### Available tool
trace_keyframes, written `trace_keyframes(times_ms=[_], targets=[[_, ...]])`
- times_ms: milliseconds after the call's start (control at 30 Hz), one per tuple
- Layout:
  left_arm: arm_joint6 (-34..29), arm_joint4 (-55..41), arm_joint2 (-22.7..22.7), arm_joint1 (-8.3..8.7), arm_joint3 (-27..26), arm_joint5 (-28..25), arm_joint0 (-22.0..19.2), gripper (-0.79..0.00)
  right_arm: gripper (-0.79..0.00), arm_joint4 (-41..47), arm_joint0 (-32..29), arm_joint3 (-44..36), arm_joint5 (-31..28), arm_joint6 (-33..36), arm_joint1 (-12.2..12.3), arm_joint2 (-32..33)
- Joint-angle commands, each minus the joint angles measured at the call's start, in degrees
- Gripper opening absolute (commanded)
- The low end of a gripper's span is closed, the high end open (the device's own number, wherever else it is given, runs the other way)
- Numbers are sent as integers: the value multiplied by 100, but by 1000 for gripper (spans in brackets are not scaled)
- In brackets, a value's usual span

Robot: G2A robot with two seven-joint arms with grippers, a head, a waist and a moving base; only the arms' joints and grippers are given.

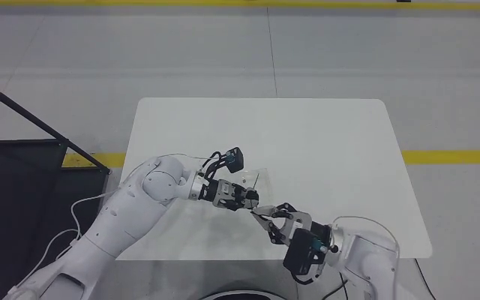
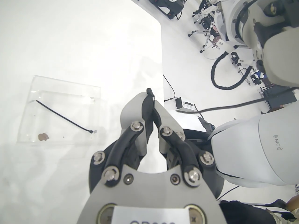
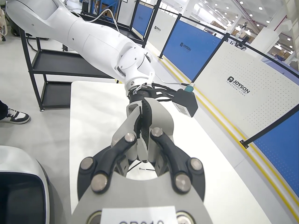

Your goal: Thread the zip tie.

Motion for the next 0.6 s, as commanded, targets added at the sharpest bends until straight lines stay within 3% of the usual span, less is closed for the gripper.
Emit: trace_keyframes(times_ms=[0,567], targets=[[0,0,0,0,0,0,0,-785,-785,6,7,12,8,-12,7,-1],[0,0,0,0,0,0,0,-785,-785,256,128,182,243,117,53,3]])
